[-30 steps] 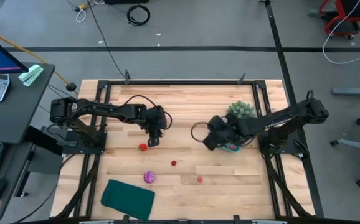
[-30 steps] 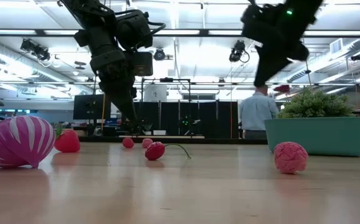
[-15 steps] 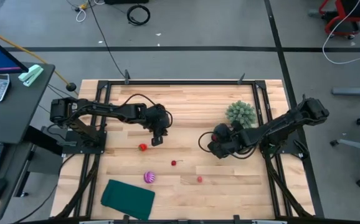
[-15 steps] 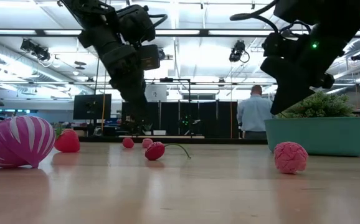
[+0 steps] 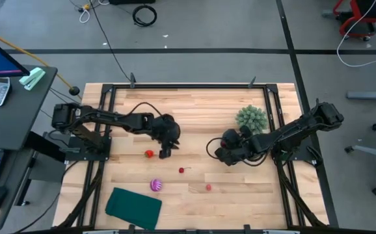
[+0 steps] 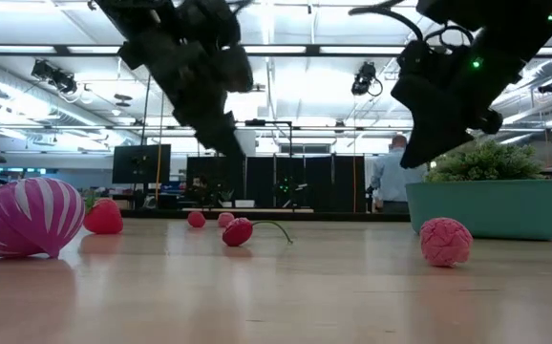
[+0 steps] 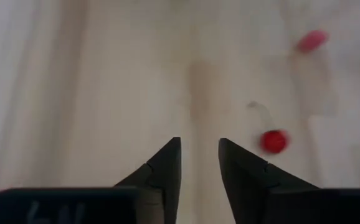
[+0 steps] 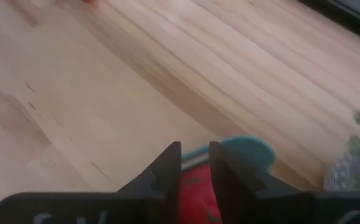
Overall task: Pick and placing Produce into tupperware
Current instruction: Put the cherry into the green bin
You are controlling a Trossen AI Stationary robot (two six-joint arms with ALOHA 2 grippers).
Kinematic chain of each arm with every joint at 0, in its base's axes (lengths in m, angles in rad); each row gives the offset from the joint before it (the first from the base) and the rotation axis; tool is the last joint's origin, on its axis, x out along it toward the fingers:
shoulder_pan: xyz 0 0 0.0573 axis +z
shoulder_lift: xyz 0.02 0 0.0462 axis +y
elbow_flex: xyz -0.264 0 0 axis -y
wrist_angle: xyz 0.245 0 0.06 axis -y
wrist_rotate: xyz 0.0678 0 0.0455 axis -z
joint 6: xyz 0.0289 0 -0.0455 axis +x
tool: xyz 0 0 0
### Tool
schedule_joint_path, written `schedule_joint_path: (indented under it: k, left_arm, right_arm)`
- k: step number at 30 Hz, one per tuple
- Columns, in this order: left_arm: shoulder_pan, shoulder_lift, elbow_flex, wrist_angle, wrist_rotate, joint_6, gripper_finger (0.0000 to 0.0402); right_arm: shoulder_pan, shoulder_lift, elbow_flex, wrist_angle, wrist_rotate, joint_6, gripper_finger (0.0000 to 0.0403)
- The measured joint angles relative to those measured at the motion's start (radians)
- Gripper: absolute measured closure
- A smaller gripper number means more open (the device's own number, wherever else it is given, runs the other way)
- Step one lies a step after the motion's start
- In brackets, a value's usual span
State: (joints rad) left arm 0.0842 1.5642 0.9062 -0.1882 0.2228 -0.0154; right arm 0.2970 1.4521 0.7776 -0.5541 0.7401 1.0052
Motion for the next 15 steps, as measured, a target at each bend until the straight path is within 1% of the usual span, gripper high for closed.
schedule_joint_path:
  k: [4,10,15]
  left_arm:
    - [-0.074,0.0,0.0,0.063,0.008,-0.037,0.0265]
    - [-0.178,0.0,0.0,0.125,0.008,-0.168,0.0243]
    - [-0.232,0.028,0.0,0.217,-0.043,-0.278,0.024]
  right_arm:
    - [0.0,0.0,0.0,0.077,0.002,-0.07,0.0314]
    - [0.0,0.0,0.0,0.207,0.001,-0.176,0.0315]
    - [0.0,0.0,0.0,0.252,-0.002,-0.214,0.0318]
